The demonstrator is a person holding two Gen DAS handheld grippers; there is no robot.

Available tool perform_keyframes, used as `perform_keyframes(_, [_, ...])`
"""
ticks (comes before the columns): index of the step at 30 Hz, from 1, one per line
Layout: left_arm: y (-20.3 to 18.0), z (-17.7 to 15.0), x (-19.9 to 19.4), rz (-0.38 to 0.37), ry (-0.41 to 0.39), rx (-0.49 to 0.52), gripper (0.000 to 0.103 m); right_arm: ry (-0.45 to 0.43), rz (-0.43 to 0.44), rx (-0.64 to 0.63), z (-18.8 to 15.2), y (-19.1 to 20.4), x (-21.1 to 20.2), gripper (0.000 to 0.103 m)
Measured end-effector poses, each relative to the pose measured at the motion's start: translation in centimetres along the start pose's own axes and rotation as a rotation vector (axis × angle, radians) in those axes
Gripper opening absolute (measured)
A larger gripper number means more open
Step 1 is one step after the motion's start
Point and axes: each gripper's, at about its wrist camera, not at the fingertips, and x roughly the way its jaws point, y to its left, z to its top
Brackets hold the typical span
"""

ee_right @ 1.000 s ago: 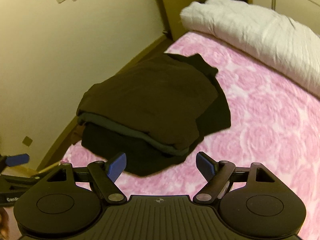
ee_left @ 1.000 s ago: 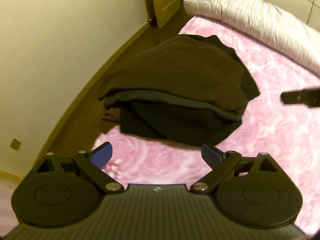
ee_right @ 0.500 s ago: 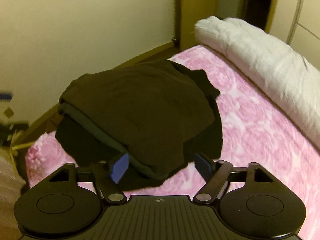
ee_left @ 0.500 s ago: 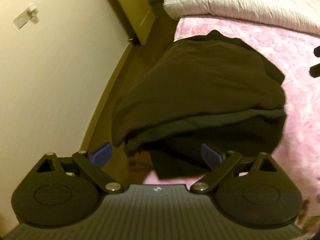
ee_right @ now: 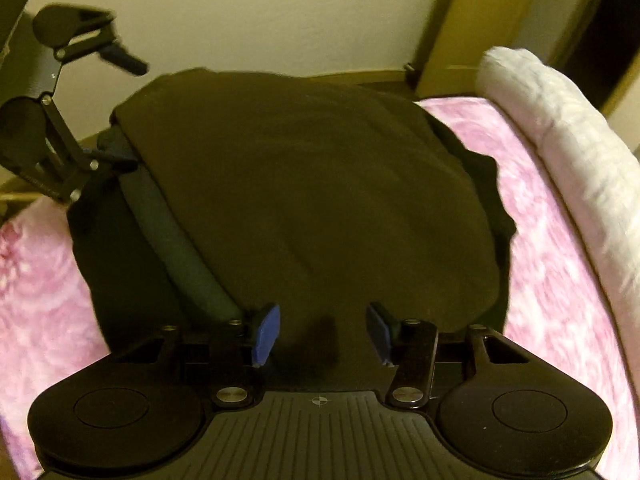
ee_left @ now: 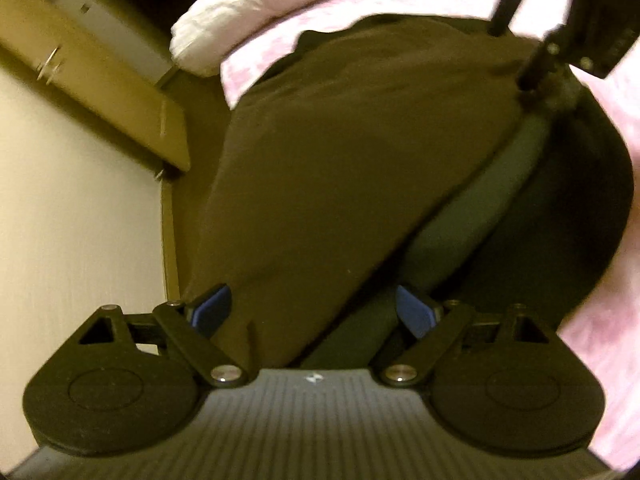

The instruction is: Fold clothes

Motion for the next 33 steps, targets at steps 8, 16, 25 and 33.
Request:
perform_keyframes(8, [2.1, -0.7, 0.3, -0.097, -0.026, -0.093, 0.089, -0.015, -0.042, -0.182, -0.7, 2.7, 1.8, 0.052])
perform_keyframes(16, [3.7, -1.0, -1.0, -0.127, -0.062, -0.104, 0.085, -0.029, -0.028, -0.238, -0.7, 3.1, 2.3, 0.052])
perform_keyframes(25, [3.7, -0.9, -1.4, -0.069, -0.073, -0.046, 0.084, -0.027, -0.136, -0.314, -0.8, 2.8, 3.1, 0.053])
perform_keyframes(33, [2.3, -0.1, -0.9, -0.035, -0.083, 0.01, 0.084, -0.009, -0.117, -0.356, -0.6, 2.9, 5.0, 0.019])
